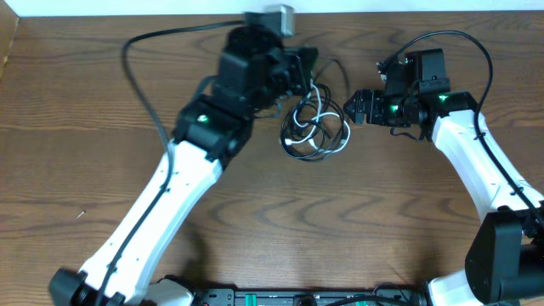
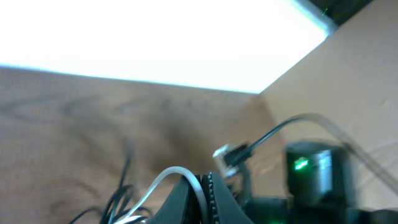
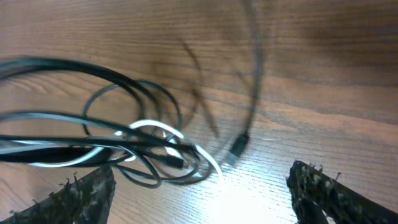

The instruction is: Untangle cables

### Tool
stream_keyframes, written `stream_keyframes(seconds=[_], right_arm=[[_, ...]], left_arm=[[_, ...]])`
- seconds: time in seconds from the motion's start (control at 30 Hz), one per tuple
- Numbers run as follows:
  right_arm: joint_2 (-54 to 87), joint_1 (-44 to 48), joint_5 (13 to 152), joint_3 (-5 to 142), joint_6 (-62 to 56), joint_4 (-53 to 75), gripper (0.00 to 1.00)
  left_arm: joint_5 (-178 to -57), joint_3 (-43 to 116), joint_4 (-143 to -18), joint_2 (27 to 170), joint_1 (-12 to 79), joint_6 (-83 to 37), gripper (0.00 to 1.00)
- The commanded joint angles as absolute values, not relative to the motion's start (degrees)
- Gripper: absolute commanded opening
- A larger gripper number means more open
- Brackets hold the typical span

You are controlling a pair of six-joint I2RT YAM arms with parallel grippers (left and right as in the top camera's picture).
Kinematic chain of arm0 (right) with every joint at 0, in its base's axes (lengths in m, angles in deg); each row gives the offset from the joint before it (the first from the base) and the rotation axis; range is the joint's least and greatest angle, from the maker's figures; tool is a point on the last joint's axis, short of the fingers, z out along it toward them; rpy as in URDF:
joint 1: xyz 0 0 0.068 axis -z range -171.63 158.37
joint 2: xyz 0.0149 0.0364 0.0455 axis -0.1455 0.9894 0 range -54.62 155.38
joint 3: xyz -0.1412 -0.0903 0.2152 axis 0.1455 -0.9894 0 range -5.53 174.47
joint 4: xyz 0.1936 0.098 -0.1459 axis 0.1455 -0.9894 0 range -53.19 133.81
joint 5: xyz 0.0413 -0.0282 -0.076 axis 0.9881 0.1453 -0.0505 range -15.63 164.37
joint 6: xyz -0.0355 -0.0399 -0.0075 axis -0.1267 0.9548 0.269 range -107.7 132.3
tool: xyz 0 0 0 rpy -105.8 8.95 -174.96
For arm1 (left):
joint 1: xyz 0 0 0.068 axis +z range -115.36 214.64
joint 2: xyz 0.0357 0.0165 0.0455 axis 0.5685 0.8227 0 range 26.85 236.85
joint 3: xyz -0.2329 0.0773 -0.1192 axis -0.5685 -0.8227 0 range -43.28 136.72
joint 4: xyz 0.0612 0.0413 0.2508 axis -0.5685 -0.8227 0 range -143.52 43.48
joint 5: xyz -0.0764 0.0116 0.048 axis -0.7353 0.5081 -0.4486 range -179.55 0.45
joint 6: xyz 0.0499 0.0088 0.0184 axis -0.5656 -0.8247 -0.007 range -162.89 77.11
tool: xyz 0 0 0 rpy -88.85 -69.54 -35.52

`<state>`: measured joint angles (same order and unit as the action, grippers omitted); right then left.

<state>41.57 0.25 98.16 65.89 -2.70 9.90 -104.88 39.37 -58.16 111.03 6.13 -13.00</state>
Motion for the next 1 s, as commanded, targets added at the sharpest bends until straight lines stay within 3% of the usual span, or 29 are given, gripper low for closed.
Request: stream_keyframes(seconds=[0.0,0.43,0.97], right_arm=[[41.7,-0.3,99.1,66.3,-1.7,10.2,0.86],[41.7,-0.8,102.7,66.3,-1.8,13.0,0.87],[41.7,-1.6,106.4,66.3,-0.6,14.3,0.87]], left_arm=[[-105.5,40.7,-54.8,105.9,6.8,-10.8,0.08],[-104.7,40.7,-38.9,102.3,6.8,-4.4,0.07],[-91.8,41.9,-26.0,102.5,6.8,-7.5,0.08]])
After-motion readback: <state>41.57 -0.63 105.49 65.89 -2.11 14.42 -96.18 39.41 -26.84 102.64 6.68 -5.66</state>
